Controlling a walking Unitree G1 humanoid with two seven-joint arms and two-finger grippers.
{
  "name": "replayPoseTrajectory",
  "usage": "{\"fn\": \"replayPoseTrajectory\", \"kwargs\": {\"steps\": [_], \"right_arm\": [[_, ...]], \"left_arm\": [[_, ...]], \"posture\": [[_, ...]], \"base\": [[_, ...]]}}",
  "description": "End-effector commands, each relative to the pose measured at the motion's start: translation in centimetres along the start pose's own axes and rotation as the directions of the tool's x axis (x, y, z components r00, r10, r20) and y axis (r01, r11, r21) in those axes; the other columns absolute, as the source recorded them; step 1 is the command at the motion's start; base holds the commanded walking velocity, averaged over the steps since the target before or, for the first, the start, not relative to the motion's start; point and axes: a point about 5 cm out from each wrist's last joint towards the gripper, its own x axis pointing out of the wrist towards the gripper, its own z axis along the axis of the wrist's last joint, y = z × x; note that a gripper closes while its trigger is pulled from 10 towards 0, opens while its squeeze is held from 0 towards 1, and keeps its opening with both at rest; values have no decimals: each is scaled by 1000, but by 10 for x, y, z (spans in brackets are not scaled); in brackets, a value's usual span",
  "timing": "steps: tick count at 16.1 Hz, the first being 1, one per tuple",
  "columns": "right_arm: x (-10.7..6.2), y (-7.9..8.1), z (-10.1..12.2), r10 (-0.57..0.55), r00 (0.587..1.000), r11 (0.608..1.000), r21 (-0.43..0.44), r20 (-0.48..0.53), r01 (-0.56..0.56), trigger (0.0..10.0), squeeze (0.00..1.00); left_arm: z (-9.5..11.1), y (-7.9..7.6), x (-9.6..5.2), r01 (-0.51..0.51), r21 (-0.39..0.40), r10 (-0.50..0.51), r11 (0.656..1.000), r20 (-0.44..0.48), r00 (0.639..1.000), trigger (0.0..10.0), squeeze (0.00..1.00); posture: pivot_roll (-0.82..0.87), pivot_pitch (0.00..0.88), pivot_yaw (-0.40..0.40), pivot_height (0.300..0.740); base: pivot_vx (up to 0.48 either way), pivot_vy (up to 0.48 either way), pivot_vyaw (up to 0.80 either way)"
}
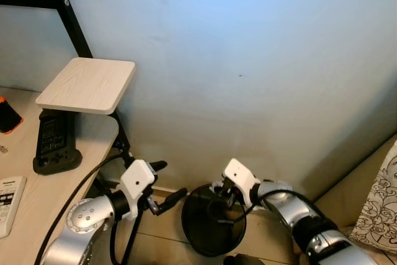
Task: Clean up the room
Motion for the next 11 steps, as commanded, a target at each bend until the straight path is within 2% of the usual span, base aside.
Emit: {"fn": "replayPoseTrajectory", "kwargs": {"steps": [1, 2, 4, 6, 7, 11], "right_arm": [[-2, -4, 0, -18, 1000, 1000, -8, 0, 18, 10000, 0], [-2, -4, 0, -22, 1000, 1000, 3, -1, 22, 10000, 0], [6, -4, 1, -51, 995, 997, -69, -87, 45, 10000, 0], [7, -9, 7, -116, 990, 992, -60, -75, 112, 10000, 0], [8, -9, 11, -118, 992, 993, -26, -44, 117, 10000, 0], [11, -5, 15, -97, 995, 995, -20, -15, 97, 10000, 0]], "left_arm": [[-2, 2, -3, -14, -6, 14, 1000, -9, 1000, 10000, 0], [-3, 2, -4, -23, -7, 23, 1000, -7, 1000, 10000, 0], [-2, 0, -3, -54, -48, 55, 997, 23, 998, 10000, 0], [-3, -14, 0, 16, -25, -16, 1000, 9, 1000, 10000, 0], [-3, -18, -1, 33, -30, -32, 999, 11, 999, 10000, 0], [-2, -22, -7, 52, -51, -52, 997, 16, 999, 10000, 0]], "posture": [[-52, 60, 14, 740], [-59, 61, 21, 740], [-80, 84, 19, 740], [-66, 113, -14, 740], [-64, 116, -15, 740], [-55, 99, -10, 740]], "base": [[0, 0, 0], [0, 0, 0], [0, 0, 0], [0, 0, 0], [0, 0, 0], [0, 0, 0]]}}
